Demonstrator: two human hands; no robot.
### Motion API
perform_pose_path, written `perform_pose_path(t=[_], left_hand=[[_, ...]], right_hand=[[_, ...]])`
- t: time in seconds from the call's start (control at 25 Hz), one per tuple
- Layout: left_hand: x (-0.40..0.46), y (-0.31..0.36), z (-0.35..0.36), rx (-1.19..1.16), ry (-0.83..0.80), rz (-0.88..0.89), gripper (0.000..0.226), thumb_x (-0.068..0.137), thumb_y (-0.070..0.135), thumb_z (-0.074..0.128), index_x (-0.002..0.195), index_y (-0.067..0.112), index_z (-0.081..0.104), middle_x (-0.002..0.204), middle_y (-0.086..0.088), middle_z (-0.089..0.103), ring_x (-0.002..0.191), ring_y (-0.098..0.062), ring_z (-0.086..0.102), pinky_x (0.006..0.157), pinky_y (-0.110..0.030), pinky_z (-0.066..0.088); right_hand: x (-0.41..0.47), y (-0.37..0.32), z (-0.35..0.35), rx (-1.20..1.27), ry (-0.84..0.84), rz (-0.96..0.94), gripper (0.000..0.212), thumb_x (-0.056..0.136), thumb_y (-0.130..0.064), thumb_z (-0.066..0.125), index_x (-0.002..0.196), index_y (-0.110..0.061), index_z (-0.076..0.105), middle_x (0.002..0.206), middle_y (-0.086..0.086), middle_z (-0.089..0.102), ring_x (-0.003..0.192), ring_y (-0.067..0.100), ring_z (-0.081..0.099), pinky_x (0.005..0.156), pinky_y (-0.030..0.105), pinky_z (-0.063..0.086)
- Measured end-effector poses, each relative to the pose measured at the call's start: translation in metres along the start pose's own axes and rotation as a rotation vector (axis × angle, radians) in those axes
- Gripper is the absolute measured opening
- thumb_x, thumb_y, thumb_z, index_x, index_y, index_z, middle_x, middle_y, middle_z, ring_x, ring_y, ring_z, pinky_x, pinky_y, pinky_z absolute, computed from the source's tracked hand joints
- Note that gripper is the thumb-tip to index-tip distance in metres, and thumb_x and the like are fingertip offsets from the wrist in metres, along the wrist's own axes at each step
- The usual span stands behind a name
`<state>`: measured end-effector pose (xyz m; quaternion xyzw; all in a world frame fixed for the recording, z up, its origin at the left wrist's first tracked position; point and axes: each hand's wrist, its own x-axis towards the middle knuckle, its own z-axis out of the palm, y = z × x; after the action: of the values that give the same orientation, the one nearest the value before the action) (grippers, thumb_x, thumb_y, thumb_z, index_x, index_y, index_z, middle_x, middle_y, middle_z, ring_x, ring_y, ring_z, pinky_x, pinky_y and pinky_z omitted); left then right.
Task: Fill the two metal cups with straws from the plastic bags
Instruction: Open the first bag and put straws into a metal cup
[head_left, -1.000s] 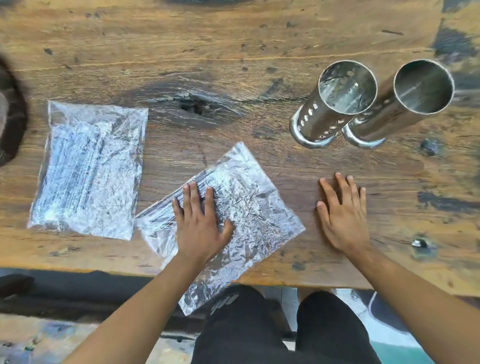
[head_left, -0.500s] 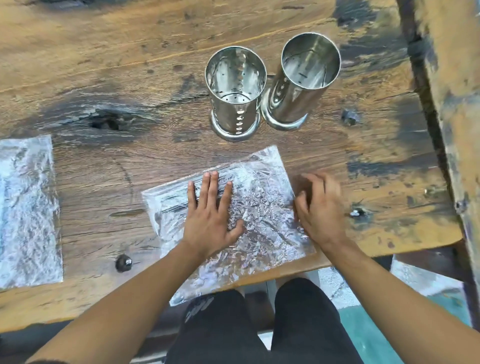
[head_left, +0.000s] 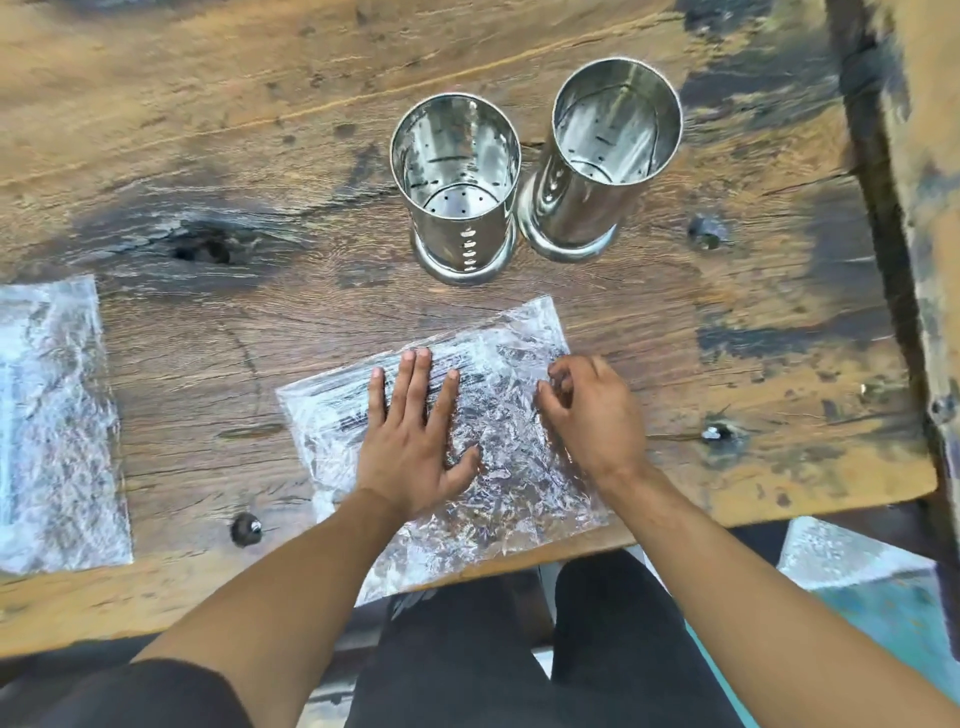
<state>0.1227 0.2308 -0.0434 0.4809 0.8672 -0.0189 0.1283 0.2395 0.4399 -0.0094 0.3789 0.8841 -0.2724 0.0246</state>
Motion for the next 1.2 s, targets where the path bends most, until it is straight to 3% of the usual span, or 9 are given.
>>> perform_pose_path(t=[0.28, 0.44, 0.6, 0.72, 0.84, 0.92, 1.2], left_hand=[[0.003, 0.0, -0.003, 0.031, -0.043, -0.013, 0.088, 0.095, 0.071, 0.013, 0.164, 0.02, -0.007, 0.17, -0.018, -0.003, 0.159, -0.033, -0.006, 0.126, -0.06, -0.001], [0.003, -0.001, -0.002, 0.019, -0.015, -0.012, 0.087, 0.093, 0.066, 0.028, 0.163, 0.017, 0.01, 0.17, -0.02, 0.006, 0.159, -0.034, 0.0, 0.126, -0.059, 0.0], [0.004, -0.001, 0.001, 0.013, 0.021, -0.007, 0.088, 0.091, 0.064, 0.034, 0.162, 0.014, 0.02, 0.169, -0.022, 0.011, 0.159, -0.036, 0.003, 0.126, -0.061, 0.003], [0.004, -0.002, 0.004, 0.011, 0.03, 0.002, 0.088, 0.092, 0.065, 0.03, 0.163, 0.015, 0.013, 0.17, -0.022, 0.008, 0.159, -0.035, 0.0, 0.126, -0.06, 0.0], [0.003, -0.002, 0.007, 0.01, 0.032, 0.0, 0.09, 0.092, 0.066, 0.029, 0.164, 0.018, 0.003, 0.17, -0.022, 0.007, 0.159, -0.037, 0.002, 0.125, -0.062, 0.003], [0.003, -0.002, 0.007, 0.006, 0.031, -0.001, 0.091, 0.092, 0.066, 0.031, 0.165, 0.019, 0.002, 0.169, -0.023, 0.009, 0.159, -0.038, 0.005, 0.125, -0.064, 0.005], [0.004, -0.003, 0.007, -0.003, 0.015, -0.005, 0.086, 0.093, 0.067, 0.026, 0.162, 0.016, 0.018, 0.169, -0.021, 0.009, 0.159, -0.037, 0.004, 0.125, -0.063, 0.005]], right_hand=[[0.012, 0.011, -0.016, 0.085, -0.142, 0.002, 0.002, 0.093, -0.017, 0.071, 0.095, -0.016, 0.069, 0.084, -0.008, 0.064, 0.066, 0.006, 0.064, 0.068, 0.024, 0.062], [0.02, 0.014, -0.022, 0.147, -0.193, 0.088, 0.01, 0.093, -0.02, 0.069, 0.084, -0.025, 0.065, 0.07, -0.017, 0.063, 0.057, -0.007, 0.061, 0.053, 0.006, 0.049], [0.036, 0.027, -0.037, 0.144, -0.27, 0.085, 0.015, 0.094, -0.023, 0.067, 0.085, -0.031, 0.06, 0.068, -0.017, 0.062, 0.057, -0.008, 0.06, 0.053, 0.009, 0.051], [0.042, 0.028, -0.045, 0.093, -0.335, 0.044, 0.011, 0.093, -0.037, 0.068, 0.089, -0.031, 0.059, 0.068, -0.016, 0.06, 0.059, -0.007, 0.059, 0.052, 0.012, 0.051], [0.05, 0.015, -0.043, 0.017, -0.317, 0.0, 0.027, 0.091, -0.056, 0.064, 0.097, -0.033, 0.051, 0.067, -0.013, 0.058, 0.057, -0.003, 0.059, 0.049, 0.014, 0.047], [0.061, 0.003, -0.039, -0.008, -0.282, -0.029, 0.033, 0.089, -0.058, 0.064, 0.098, -0.031, 0.048, 0.071, -0.011, 0.057, 0.059, 0.001, 0.06, 0.052, 0.02, 0.05], [0.082, -0.002, -0.034, -0.041, -0.349, -0.093, 0.016, 0.092, -0.033, 0.068, 0.083, -0.028, 0.056, 0.074, -0.012, 0.059, 0.064, 0.002, 0.059, 0.064, 0.026, 0.055]])
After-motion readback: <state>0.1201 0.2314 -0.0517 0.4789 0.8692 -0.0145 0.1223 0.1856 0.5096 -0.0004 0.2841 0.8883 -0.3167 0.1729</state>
